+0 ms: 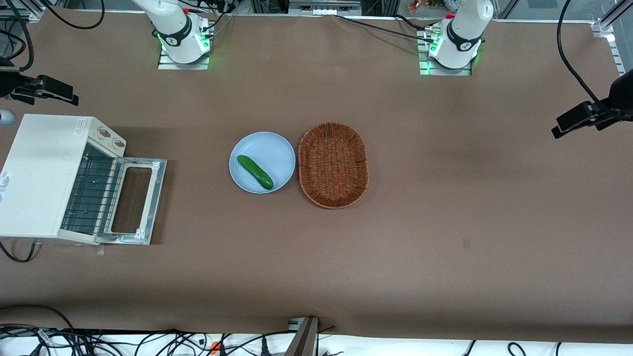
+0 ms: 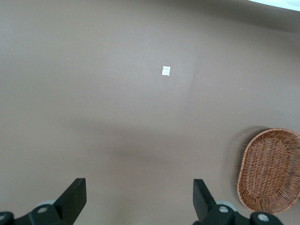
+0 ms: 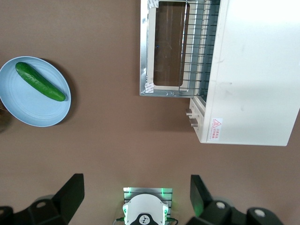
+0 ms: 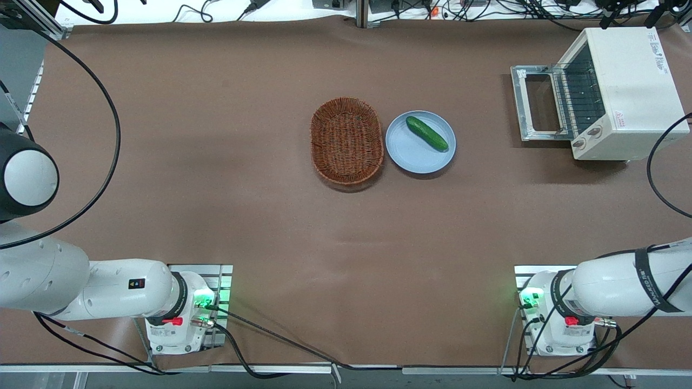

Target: Open oven door with right arm only

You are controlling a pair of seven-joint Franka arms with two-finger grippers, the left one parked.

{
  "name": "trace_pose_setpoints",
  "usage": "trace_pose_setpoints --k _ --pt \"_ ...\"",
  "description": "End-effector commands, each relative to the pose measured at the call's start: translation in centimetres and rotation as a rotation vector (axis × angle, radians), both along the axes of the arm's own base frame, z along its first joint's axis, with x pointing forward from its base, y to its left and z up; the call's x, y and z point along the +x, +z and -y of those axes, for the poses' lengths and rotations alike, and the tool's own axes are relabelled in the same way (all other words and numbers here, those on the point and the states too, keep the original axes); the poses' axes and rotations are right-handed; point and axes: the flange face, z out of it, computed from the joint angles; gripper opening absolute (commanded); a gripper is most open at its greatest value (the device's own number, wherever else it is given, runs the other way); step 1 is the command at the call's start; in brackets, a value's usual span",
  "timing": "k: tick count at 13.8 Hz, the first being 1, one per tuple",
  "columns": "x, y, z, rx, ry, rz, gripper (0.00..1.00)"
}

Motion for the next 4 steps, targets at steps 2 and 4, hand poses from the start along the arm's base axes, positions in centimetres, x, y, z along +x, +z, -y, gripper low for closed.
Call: trace_pose_setpoints --k 2,4 --pt "0.14 0.63 -1.02 0.016 0.018 0.012 1.00" --pt "0.14 0.63 -0.68 0.014 0.012 0.012 1.00"
